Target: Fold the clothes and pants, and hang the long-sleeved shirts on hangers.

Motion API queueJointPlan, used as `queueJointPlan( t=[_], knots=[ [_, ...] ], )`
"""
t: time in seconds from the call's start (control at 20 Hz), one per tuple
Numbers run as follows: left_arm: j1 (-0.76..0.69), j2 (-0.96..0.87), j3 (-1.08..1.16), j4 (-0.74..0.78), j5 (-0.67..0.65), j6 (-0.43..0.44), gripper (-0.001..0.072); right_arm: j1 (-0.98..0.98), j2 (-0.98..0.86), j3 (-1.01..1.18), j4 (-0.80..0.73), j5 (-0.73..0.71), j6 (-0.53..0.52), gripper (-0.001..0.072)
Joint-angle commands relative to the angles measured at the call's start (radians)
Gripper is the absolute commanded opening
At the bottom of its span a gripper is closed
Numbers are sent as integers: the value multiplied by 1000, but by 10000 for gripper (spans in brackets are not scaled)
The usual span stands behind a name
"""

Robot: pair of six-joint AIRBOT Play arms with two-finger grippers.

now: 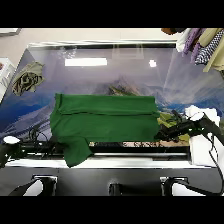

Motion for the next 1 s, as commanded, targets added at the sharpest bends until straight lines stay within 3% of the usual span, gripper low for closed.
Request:
queueJointPlan(
  t=[0.0,0.3,0.4,0.5,0.7,0.95],
  knots=[
    [1,19,59,10,-40,-2,17,18,14,3,50,60,12,30],
    [1,182,269,179,-201,-216,16,18,226,3,-23,190,111,28],
    [1,235,327,182,-211,-246,16,18,315,3,-66,221,154,28],
    [-1,236,380,160,-182,-249,16,19,370,7,-29,161,199,28],
    [-86,111,481,148,-77,-243,15,19,314,125,25,62,174,28],
    [-214,-175,694,149,2,-222,15,19,134,310,67,-31,124,28]
  ],
)
